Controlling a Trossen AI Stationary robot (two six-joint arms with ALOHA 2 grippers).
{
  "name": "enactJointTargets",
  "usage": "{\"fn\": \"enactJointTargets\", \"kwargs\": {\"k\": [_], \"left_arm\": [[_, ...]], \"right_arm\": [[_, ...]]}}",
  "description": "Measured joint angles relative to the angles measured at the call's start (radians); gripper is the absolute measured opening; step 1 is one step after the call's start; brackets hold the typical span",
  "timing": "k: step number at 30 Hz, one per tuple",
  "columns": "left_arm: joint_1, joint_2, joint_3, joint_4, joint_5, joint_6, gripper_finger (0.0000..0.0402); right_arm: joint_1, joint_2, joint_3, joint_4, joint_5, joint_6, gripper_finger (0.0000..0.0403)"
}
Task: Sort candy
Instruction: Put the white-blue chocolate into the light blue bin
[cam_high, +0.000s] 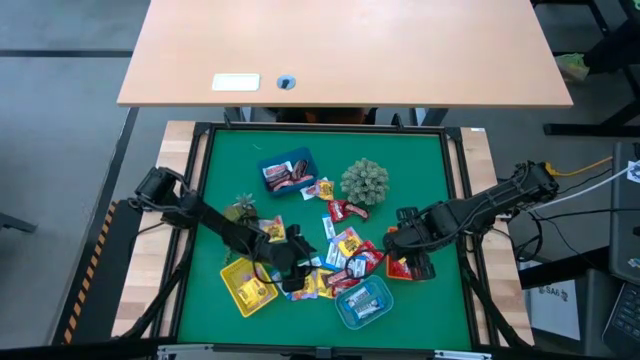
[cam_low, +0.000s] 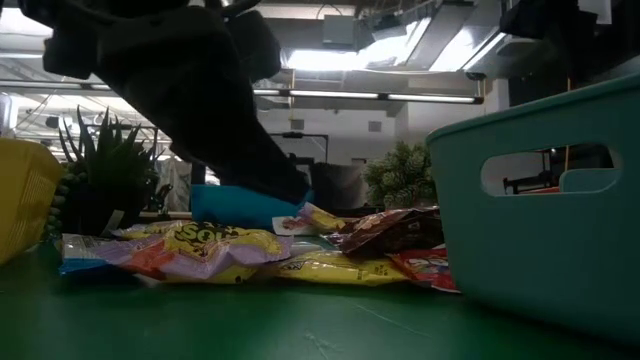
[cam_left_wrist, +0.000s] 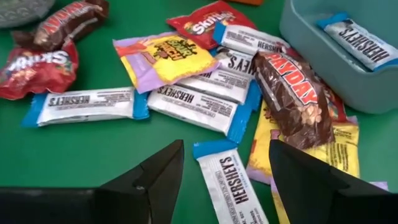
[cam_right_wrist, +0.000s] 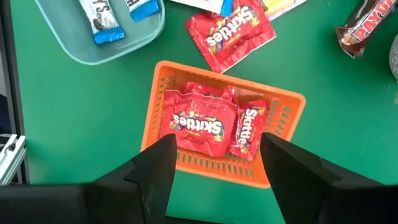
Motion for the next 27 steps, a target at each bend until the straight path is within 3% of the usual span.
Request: {"fn": "enactJointTargets", "kwargs": {"k": [16,27], "left_arm": [[-0.006,0.14,0.0,0.101,-0.022,-0.056,0.022],[-0.014,0.158,0.003,0.087,-0.047,-0.049,0.022]], "right_arm": [[0.0,0.0,0.0,0.002,0.0,0.0,0.0232],[0.0,0.0,0.0,0.039,0.0,-0.001,0.0232]]}}
